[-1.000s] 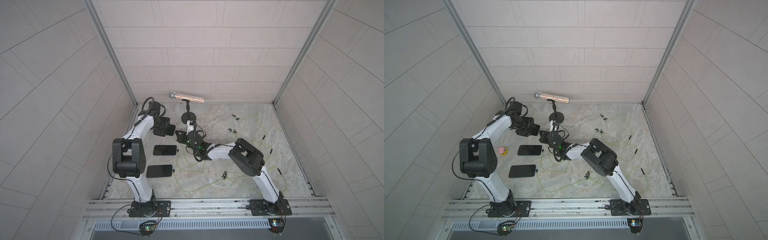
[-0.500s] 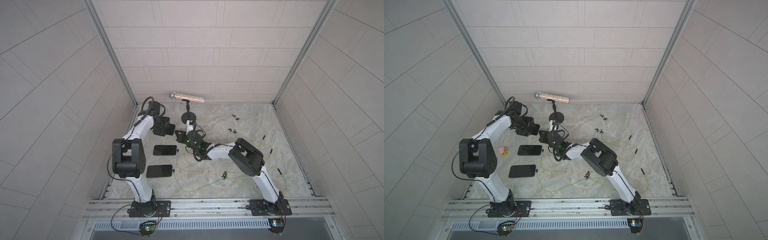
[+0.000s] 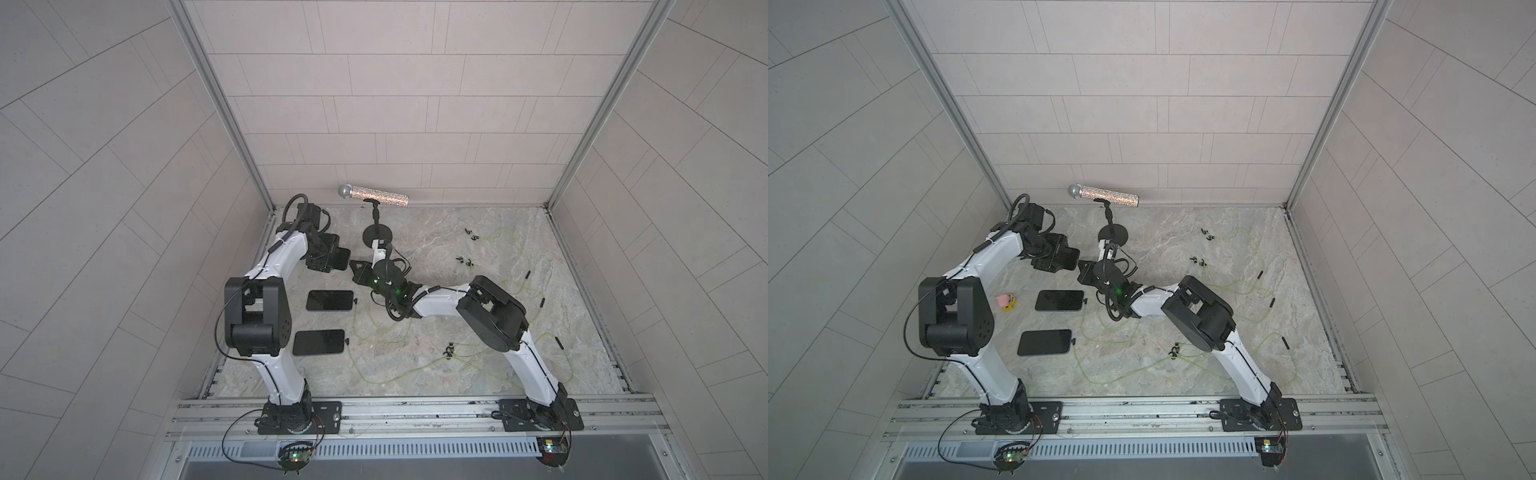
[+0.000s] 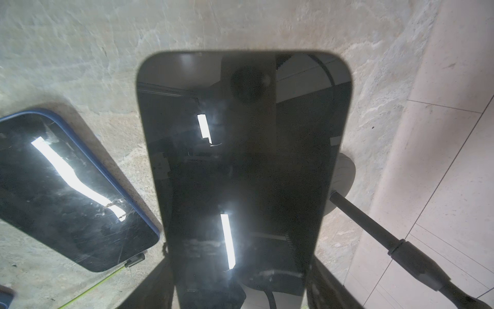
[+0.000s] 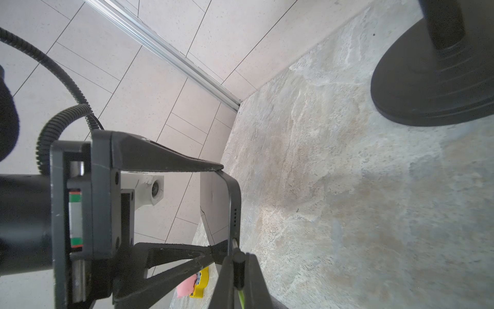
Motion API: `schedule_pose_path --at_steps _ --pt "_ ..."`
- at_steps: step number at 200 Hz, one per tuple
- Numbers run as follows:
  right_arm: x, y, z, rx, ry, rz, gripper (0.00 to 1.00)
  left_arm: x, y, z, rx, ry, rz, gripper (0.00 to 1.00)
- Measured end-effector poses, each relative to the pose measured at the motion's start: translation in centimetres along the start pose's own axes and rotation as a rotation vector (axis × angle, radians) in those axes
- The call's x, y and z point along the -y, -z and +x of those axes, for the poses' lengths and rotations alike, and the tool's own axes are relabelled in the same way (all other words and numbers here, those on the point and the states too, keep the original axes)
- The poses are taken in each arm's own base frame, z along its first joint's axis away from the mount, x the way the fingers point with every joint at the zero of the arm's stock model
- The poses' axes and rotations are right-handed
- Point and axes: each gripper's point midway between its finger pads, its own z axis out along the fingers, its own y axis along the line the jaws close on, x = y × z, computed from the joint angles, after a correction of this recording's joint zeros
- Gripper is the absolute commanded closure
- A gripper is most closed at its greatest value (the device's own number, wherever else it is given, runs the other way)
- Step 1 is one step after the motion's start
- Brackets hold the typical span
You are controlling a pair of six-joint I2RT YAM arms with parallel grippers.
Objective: Plug wired earphones into phones
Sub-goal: Insert the wired earphone into the phone.
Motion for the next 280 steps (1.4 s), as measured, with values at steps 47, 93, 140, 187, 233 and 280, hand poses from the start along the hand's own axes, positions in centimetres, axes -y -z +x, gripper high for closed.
schedule_pose_path --at_steps 47,93,140,187,233,280 --pt "-0.3 -0.5 -0.5 -0.047 -0.003 -0.004 1.0 0.6 0.3 -0.2 0.015 -0.006 0.024 0.39" --pt "-0.3 -0.7 -0.5 -0.095 0.001 0.002 1.0 0.6 0.5 -0.4 0.039 -0.016 0.026 0.4" --pt "-0.1 -0.9 -0.5 -0.134 0.019 0.006 1.0 0.7 0.4 -0.1 0.05 -0.032 0.023 0.41" --pt "0.1 -1.0 -1.0 -0.168 0.046 0.002 1.0 1.2 0.3 0.3 0.06 -0.051 0.035 0.41" --pt "0.5 -1.0 -1.1 -0.18 0.054 0.005 0.96 1.4 0.3 0.6 0.062 -0.059 0.04 0.41" --pt "1.2 -0.5 -0.7 -0.188 0.079 0.022 0.52 1.1 0.0 1.4 0.024 -0.062 0.037 0.42"
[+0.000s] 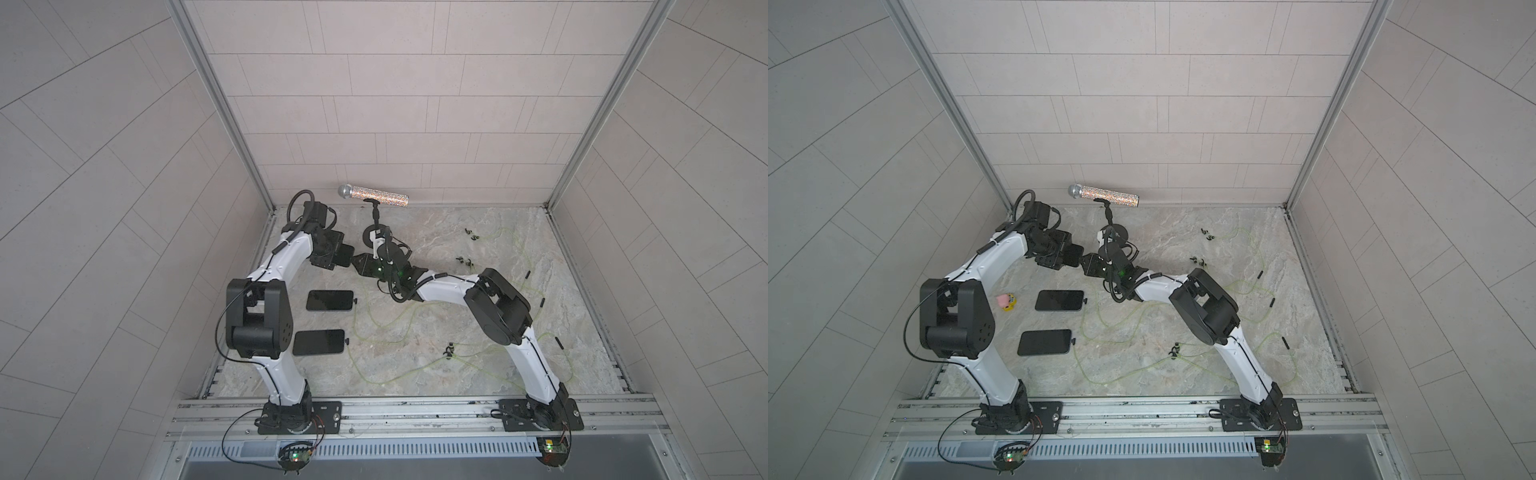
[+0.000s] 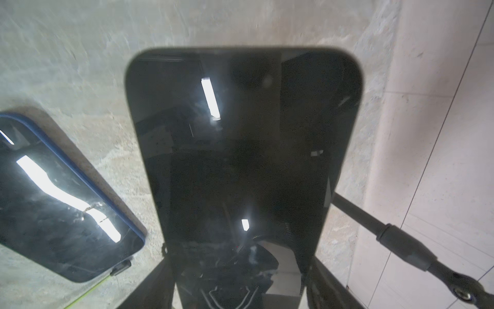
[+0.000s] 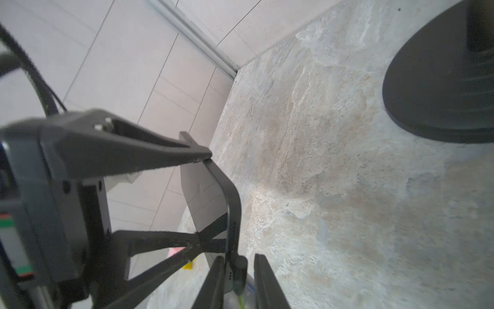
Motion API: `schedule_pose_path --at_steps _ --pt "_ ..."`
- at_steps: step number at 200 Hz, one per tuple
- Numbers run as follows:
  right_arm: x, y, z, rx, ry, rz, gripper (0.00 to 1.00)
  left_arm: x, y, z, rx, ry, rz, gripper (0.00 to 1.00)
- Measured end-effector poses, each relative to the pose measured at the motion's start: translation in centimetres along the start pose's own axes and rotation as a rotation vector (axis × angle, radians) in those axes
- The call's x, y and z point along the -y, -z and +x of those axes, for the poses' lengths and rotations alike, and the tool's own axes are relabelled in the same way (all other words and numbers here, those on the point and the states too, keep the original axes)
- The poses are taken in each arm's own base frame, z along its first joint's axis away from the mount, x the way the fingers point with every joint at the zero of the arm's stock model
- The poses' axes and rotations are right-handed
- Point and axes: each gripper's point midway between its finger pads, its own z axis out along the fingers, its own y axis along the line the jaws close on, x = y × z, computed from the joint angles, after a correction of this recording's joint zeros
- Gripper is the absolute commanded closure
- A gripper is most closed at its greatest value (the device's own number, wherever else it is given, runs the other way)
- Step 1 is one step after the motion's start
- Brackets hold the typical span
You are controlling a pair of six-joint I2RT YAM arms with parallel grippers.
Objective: Plug wired earphones into phones
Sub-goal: Insert the wired earphone into the phone, then place the phone at the center of the board.
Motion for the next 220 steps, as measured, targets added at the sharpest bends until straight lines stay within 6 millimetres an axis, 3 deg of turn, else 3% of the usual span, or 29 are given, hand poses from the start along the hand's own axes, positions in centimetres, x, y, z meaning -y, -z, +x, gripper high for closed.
schedule_pose_path --at_steps 19,44,83,105,148,174,220 --pt "0.9 0.8 0.9 -0.023 0.028 0.03 0.38 -0.6 -0.3 0.3 -0.016 0.008 -0.009 0.42" --pt "1.5 2.6 1.2 -0.038 0.057 0.06 0.32 -1.3 -0.3 0.1 -0.013 0.033 -0.015 0.42" --pt "1.1 7.3 -1.3 0.004 0.124 0.09 0.29 -0.9 -0.3 -1.1 0.032 0.065 0.005 0.42" --pt "0.2 11.1 -3.5 0.051 0.196 0.114 0.29 -0.9 -1.1 -1.7 0.047 0.084 0.001 0.42" --pt "-1.0 19.6 -5.6 0.122 0.38 0.189 0.29 -2.9 -5.6 -2.9 0.074 0.119 -0.105 0.41" --pt "-0.1 24.7 -5.5 0.145 0.474 0.258 0.29 -3.8 -7.2 -3.4 0.089 0.134 -0.146 0.41" --pt "2.9 33.0 -4.3 0.206 0.574 0.376 0.22 -2.6 -8.3 -4.4 0.115 0.144 -0.138 0.4"
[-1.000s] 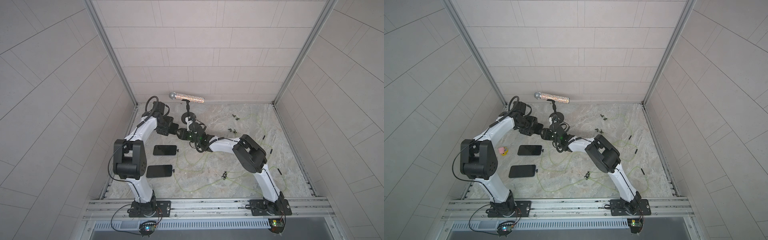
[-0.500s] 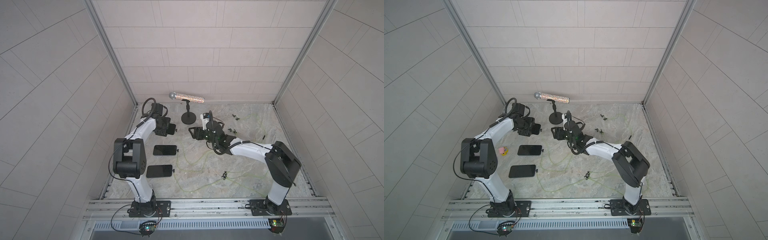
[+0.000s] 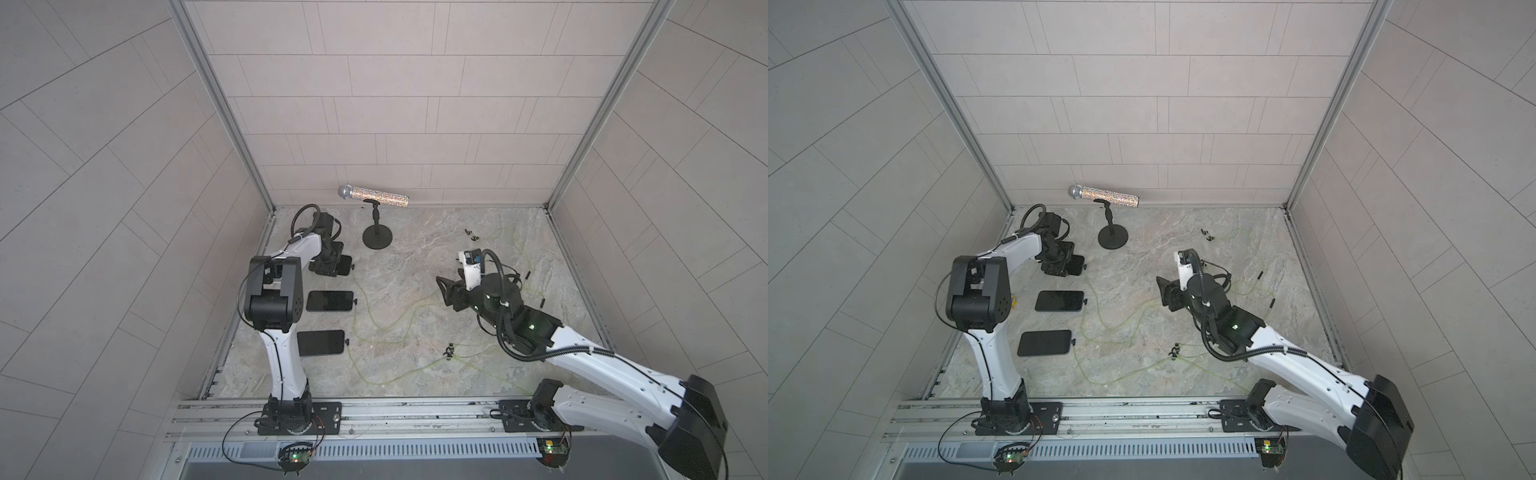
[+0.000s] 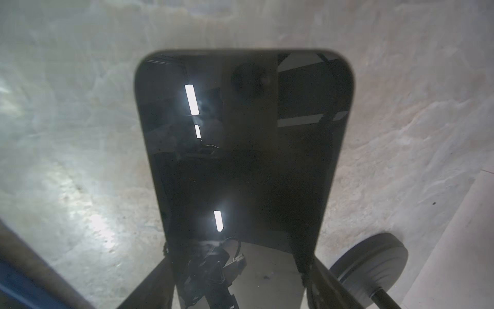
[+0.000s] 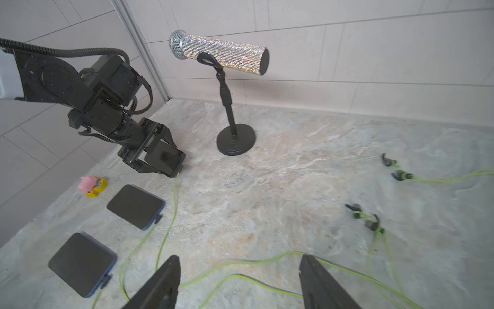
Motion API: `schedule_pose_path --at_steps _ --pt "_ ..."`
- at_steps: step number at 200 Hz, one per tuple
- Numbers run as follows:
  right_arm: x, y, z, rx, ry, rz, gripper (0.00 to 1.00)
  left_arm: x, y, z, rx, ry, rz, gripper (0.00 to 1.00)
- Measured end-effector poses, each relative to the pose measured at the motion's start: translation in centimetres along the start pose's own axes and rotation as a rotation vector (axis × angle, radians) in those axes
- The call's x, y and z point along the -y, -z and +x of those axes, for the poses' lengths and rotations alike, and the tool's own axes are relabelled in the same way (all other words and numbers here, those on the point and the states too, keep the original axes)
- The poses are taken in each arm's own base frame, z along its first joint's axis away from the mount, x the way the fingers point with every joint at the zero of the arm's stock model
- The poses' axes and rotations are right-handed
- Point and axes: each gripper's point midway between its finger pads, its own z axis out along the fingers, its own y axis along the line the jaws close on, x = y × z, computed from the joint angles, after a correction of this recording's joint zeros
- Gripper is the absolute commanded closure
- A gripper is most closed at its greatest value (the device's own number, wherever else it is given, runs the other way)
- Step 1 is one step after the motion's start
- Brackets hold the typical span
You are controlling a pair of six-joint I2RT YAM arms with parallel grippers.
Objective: Plug wired earphones into phones
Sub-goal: Place the phone at the center of the board.
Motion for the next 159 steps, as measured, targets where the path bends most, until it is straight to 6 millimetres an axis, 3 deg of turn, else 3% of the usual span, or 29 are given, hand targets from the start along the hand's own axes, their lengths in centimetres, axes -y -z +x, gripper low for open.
schedule_pose_path --at_steps 43,67,78,97,132,159 --pt "3.5 4.5 -0.3 0.077 0.043 0.109 0.14 -0.7 -0.6 -0.4 0.019 0.004 -0.037 0.22" --pt "4.5 5.7 -0.5 0.087 0.076 0.154 0.07 -0.9 -0.6 -0.5 0.025 0.001 -0.053 0.12" --pt "4.9 6.1 -0.5 0.085 0.095 0.171 0.0 -1.0 -0.3 -0.5 0.027 0.0 -0.061 0.01" --pt "5.5 6.6 -0.9 0.082 0.114 0.205 0.0 -0.6 0.5 -0.6 0.031 -0.03 -0.071 0.0" --pt "6.7 7.5 -2.3 0.117 0.135 0.285 0.0 0.7 3.4 -1.3 0.041 -0.124 -0.046 0.0" --pt "7.8 7.9 -3.1 0.141 0.178 0.364 0.0 2.0 8.8 -2.5 0.1 -0.298 0.008 0.0"
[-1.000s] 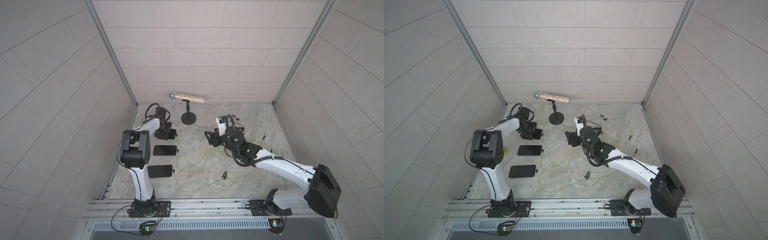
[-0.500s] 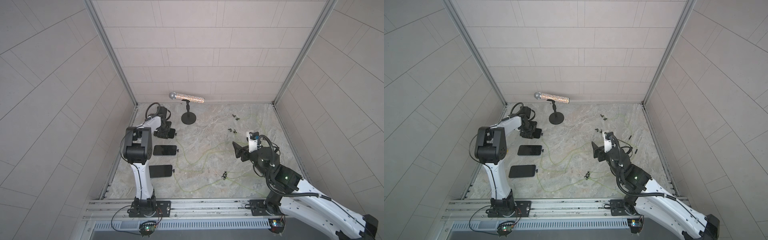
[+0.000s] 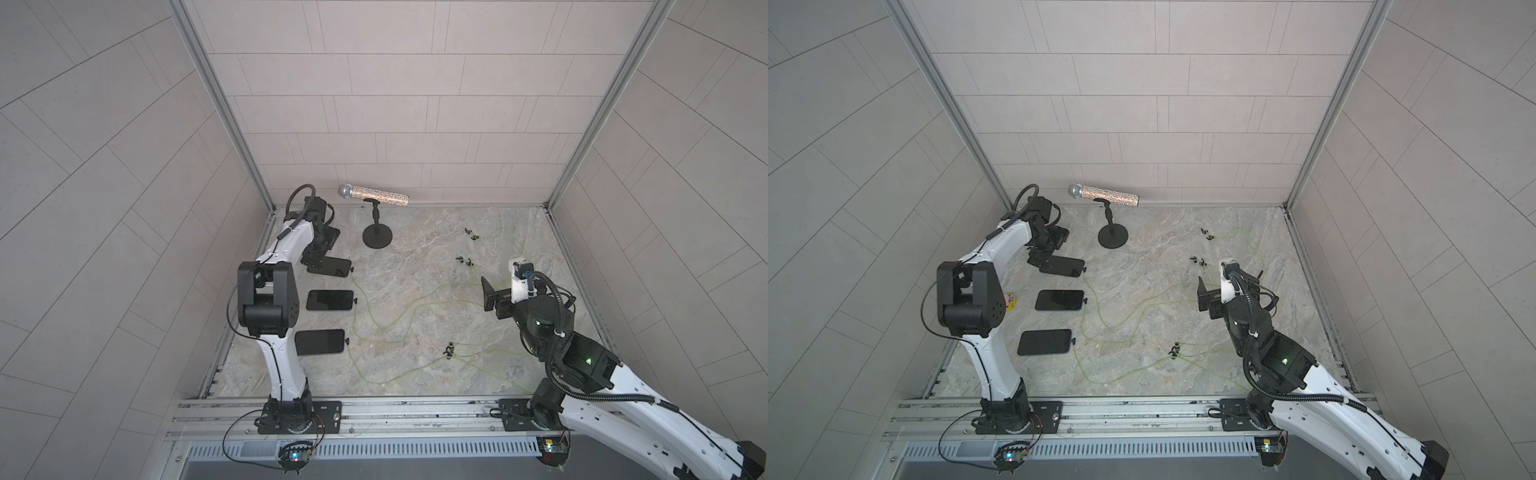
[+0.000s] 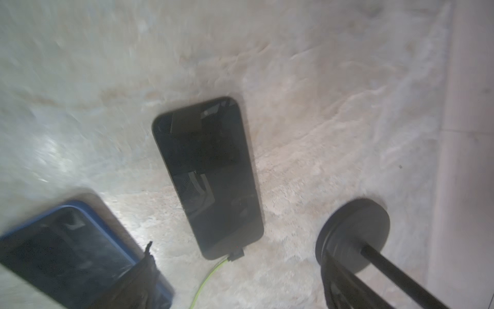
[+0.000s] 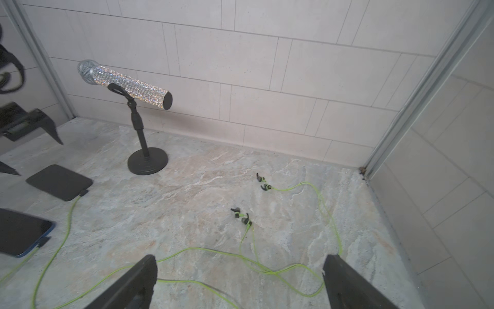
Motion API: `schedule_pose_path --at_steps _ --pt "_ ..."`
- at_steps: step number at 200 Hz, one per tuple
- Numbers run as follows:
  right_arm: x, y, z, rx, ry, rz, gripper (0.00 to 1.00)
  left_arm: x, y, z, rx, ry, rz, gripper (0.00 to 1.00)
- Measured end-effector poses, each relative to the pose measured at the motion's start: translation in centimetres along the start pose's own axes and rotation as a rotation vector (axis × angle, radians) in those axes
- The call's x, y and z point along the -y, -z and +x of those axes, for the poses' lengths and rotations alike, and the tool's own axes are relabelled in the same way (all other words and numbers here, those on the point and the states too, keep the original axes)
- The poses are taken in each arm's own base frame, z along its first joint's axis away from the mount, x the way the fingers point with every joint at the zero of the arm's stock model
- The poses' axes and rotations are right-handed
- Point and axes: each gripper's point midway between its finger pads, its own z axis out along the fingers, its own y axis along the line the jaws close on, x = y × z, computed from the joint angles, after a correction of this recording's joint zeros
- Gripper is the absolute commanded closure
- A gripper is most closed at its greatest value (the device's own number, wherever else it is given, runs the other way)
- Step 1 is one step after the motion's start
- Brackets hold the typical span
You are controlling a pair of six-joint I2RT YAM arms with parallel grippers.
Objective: Plug wired earphones into phones
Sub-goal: Place the phone at the center of the board, then reset both arms
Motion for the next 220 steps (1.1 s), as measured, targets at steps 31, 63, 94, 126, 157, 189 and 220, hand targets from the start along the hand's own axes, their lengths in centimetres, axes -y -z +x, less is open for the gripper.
schedule_pose_path --at_steps 31,63,94,126,157,189,220 --pt "2.5 -1.5 -0.8 0.031 0.028 0.146 0.0 0.8 8.6 -2.8 0.2 -0.243 0.148 0.0" --pt "8.0 -4.7 3.3 -0.011 -0.001 0.344 0.0 -3.2 12.6 -4.1 0.478 -0.431 0.194 0.02" --pt "13.3 -6.9 11.0 -0.153 -0.057 0.471 0.0 -8.9 7.2 -2.2 0.64 -0.626 0.202 0.03" --pt "14.8 -8.2 16.1 -0.225 -0.086 0.492 0.0 -14.5 0.7 0.9 0.651 -0.762 0.17 0.0" --pt "14.2 -10.5 17.4 -0.217 -0.094 0.446 0.0 -12.5 0.1 -1.0 0.73 -0.761 0.145 0.0" --pt "13.7 -12.2 17.6 -0.173 -0.105 0.412 0.0 -11.7 -0.6 -1.8 0.771 -0.755 0.157 0.0" --pt "13.1 -13.7 18.1 -0.14 -0.109 0.373 0.0 -9.7 -2.2 -0.6 0.755 -0.844 0.27 0.0"
